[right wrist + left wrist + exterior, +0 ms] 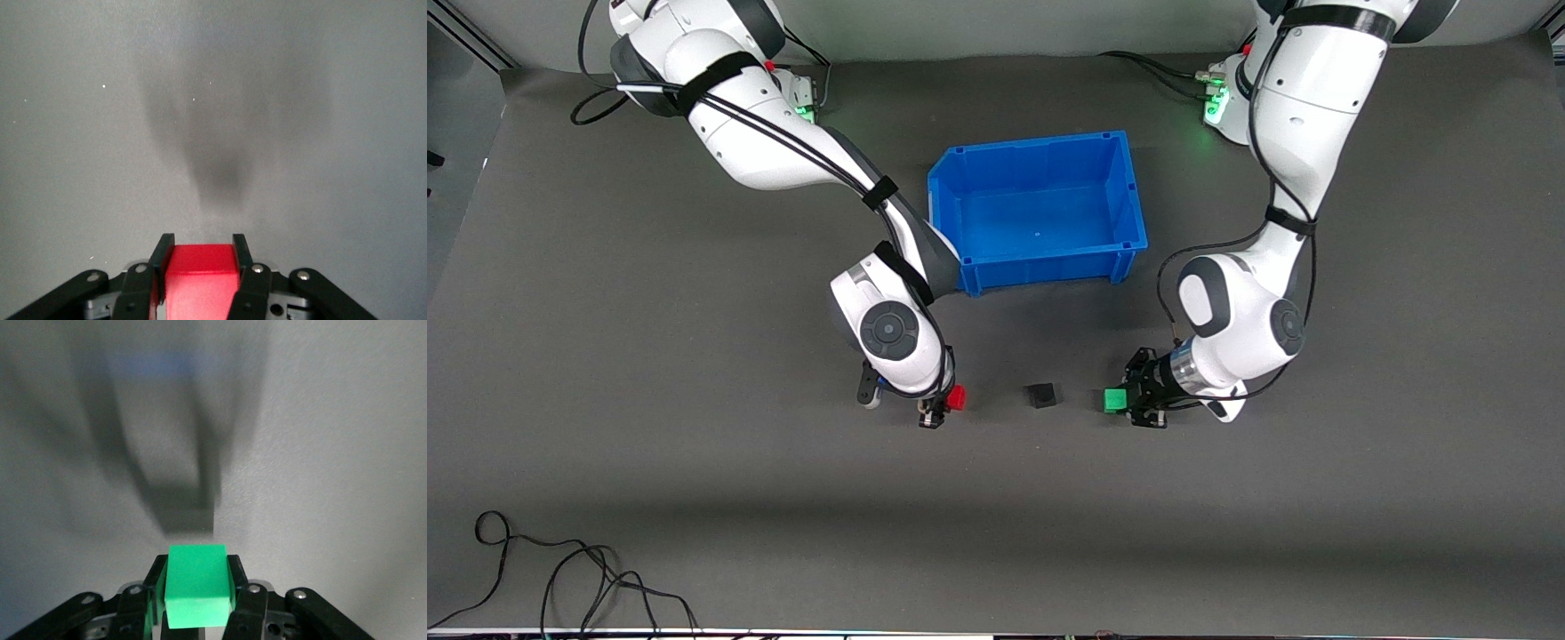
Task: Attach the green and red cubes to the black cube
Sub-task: 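Press the red and green cubes against the black cube with both grippers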
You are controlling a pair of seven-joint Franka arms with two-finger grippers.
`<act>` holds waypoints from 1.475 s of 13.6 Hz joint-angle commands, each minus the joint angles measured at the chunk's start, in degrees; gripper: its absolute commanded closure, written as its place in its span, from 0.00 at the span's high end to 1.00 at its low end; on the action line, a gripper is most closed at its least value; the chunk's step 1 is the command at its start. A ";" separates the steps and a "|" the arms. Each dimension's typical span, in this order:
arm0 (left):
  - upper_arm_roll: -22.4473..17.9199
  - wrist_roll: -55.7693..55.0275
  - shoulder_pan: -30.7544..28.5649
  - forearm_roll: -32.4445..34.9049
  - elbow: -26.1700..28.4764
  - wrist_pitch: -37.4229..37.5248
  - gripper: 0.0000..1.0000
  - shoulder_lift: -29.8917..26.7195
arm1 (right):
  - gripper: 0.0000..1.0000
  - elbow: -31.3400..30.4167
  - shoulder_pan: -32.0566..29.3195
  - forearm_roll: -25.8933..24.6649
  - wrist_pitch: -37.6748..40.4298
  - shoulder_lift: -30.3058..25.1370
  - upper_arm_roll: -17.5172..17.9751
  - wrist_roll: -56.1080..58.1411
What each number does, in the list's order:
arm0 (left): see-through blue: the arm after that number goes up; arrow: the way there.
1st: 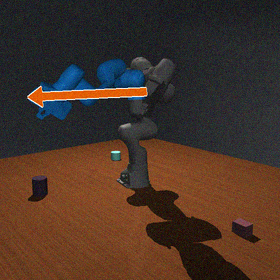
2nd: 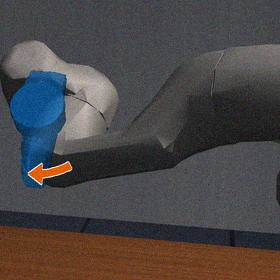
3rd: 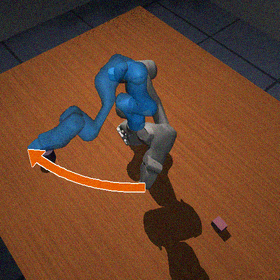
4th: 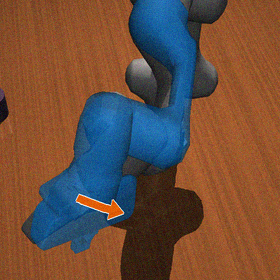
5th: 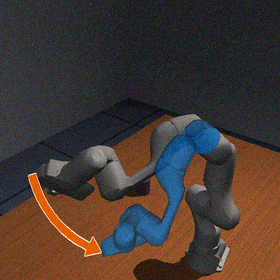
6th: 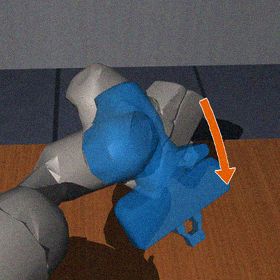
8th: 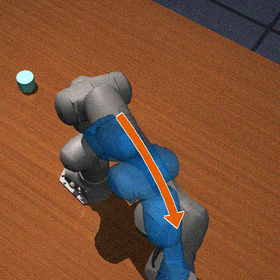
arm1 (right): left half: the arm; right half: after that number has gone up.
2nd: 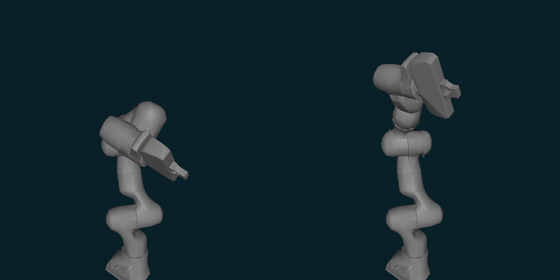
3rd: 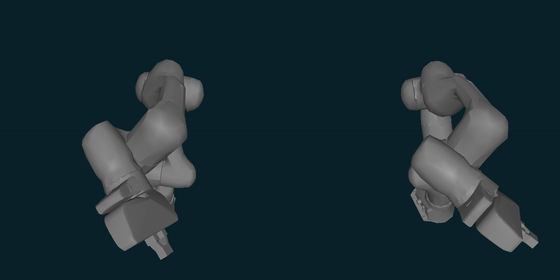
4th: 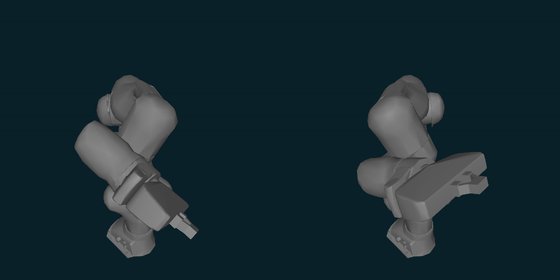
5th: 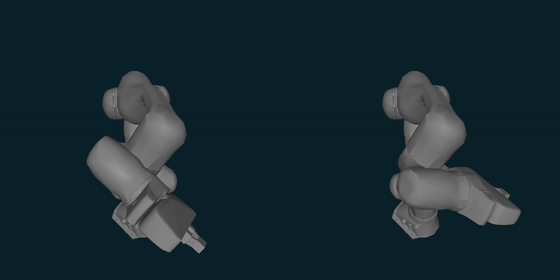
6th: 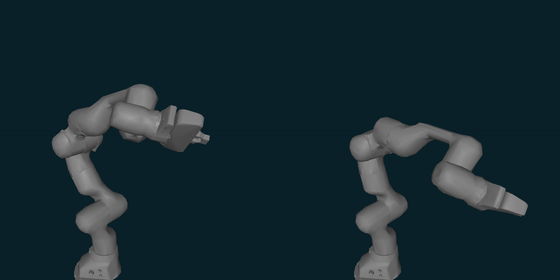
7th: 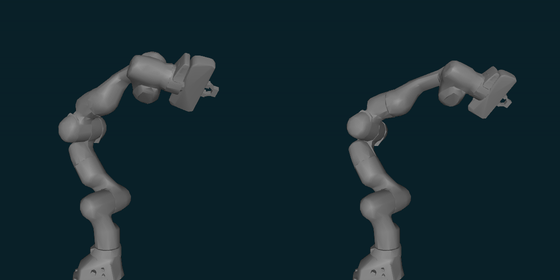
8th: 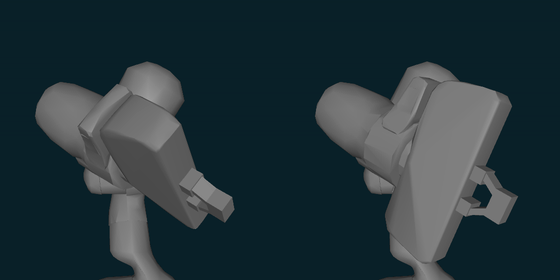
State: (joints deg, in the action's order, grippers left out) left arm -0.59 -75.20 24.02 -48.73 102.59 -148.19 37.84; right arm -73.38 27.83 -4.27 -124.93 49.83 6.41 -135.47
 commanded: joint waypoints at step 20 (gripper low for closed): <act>-0.90 -14.62 8.41 -0.22 -1.95 -9.05 0.00 3.12 | 0.00 6.22 3.20 0.67 -2.69 6.86 0.53 -3.83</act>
State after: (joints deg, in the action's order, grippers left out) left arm -0.59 -86.93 30.84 -48.76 102.46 -156.24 39.62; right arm -71.53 29.62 -4.25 -127.44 53.59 7.25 -137.02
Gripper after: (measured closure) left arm 0.621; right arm 0.599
